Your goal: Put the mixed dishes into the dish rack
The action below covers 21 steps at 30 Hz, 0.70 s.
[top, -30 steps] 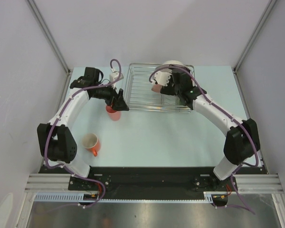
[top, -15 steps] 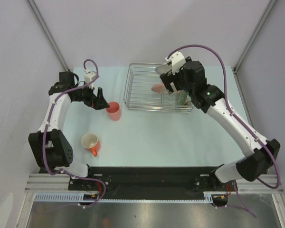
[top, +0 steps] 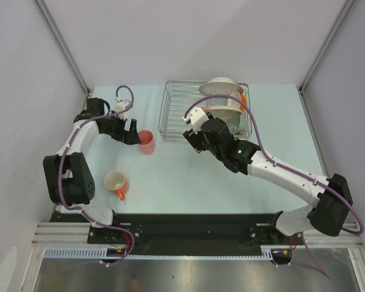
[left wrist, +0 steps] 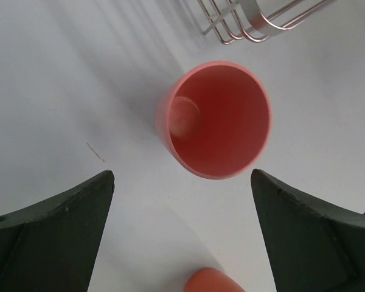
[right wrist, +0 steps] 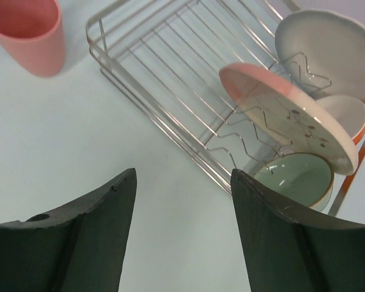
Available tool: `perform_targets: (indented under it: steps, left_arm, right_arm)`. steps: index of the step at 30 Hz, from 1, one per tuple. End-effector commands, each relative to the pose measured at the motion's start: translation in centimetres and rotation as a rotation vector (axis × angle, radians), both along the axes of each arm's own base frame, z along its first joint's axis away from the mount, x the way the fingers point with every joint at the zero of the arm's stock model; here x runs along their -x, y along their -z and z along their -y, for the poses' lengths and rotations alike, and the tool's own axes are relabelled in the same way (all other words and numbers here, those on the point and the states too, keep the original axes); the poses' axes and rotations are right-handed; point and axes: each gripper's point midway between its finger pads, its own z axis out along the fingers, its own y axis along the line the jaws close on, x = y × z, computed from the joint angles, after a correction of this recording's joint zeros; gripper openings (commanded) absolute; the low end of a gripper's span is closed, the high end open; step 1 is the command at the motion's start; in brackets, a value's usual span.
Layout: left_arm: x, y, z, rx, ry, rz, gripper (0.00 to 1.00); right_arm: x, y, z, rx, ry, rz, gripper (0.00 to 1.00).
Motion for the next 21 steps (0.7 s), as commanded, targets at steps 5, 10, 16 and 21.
perform_targets:
  steps: [5,10,16,21]
  left_arm:
    - [-2.7,1.4,0.5,-0.057,-0.032,0.051,1.0]
    - [-2.5,3.1,1.5,-0.078,0.005,0.02,0.84]
    - [-1.5,3.7,1.6,-0.078,0.036,-0.012,0.43]
    - [-0.5,3.6,1.8,-0.076,0.06,-0.02,0.07]
  right_arm:
    - [-3.7,0.1,-6.2,-0.114,-0.019,0.016,0.64]
    - [-5.5,1.5,-10.0,-0.121,-0.049,-0.016,0.63]
    - [-8.2,4.4,-12.5,-0.114,-0.033,-0.041,0.64]
    - [-10.6,5.0,-12.8,-0.169,0.004,-0.068,0.64]
